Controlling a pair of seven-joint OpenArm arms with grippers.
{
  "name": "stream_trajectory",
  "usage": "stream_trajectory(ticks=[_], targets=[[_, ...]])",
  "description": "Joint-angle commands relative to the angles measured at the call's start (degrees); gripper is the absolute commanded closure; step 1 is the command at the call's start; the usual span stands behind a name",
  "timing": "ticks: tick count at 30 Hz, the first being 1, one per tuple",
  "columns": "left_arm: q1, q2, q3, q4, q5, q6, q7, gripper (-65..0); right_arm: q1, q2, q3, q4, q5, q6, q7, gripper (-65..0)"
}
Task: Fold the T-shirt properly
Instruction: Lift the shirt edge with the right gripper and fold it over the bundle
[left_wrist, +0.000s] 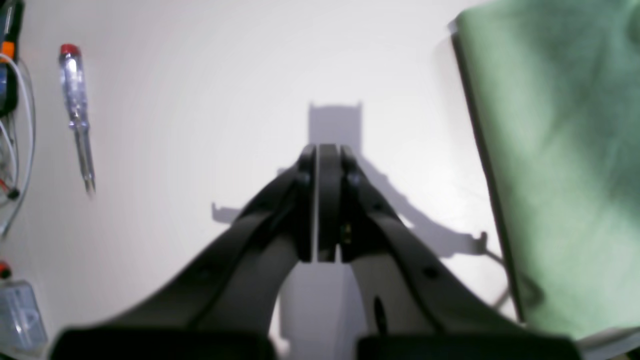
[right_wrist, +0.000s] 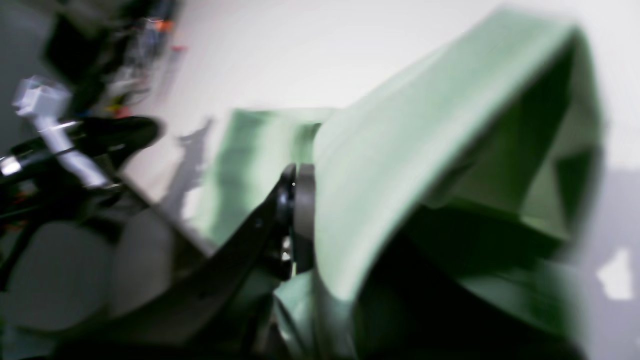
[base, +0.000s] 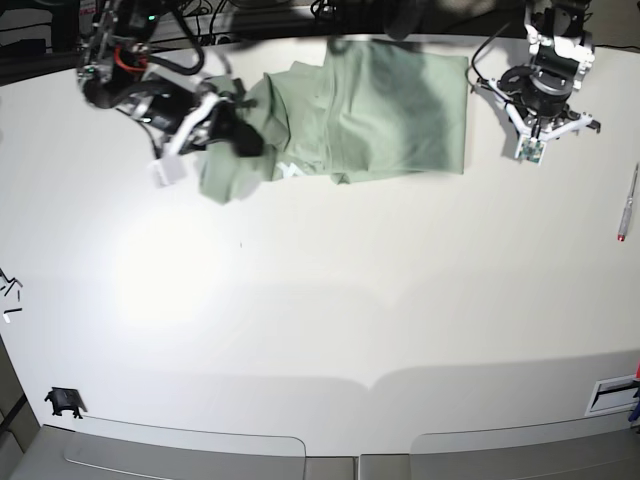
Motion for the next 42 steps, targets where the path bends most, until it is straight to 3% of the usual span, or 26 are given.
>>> stream_trajectory(ticks=[1,5,11,14,17,24,27,32,36,42], targets=[[0.3,-0.4,-0.6,1.1,0.3,0.2,-1.3,0.0,0.0,-1.4,-2.1,1.5,1.9,0.5,1.0,0.0],[0.6,-0.4,-0.6,1.1,-1.1,0.2,-1.2,0.0,0.0,-6.8,-13.3,1.5,-2.4,0.5,4.1,0.0],[0.6,-0.4,-0.6,1.1,-2.3,0.2,-1.2,0.0,0.8,-12.1,-28.5,1.5,-22.6,0.3,16.2,0.0],[0.6,-0.4,-0.6,1.1,-2.3,0.2,-1.2,0.0,1.5,-14.0,-34.4,1.4,-32.4,-1.5,18.7,0.0],[0.6,-0.4,-0.6,1.1,-2.3,0.2,-1.2,0.0,2.2,-15.0,-38.8,-0.3,-37.9,-3.5,21.0,0.0],[0.5,-0.5,-0.6,1.1,-2.3,0.1,-1.0,0.0,3.7,-15.3,-44.1,-2.6,-39.1,-4.9,23.0,0.0],[0.6,-0.5,-0.6,1.1,-2.5,-0.9,-0.9,0.0,4.1,-17.6,-44.3,-2.6,-38.9,-5.7,22.8,0.0],[0.6,-0.8,-1.3,1.1,-3.7,-1.9,1.6,0.0,4.4,-18.8,-44.5,-2.6,-33.6,-5.6,20.3,0.0],[3.1,-1.7,-4.4,1.1,-10.7,-4.2,4.2,0.0,6.4,-18.8,-44.5,-2.6,-33.5,-5.6,20.4,0.0],[10.6,-1.7,-10.8,1.0,-11.8,-4.2,2.7,0.0,9.9,-18.8,-44.5,-2.6,-33.6,-5.7,20.5,0.0]])
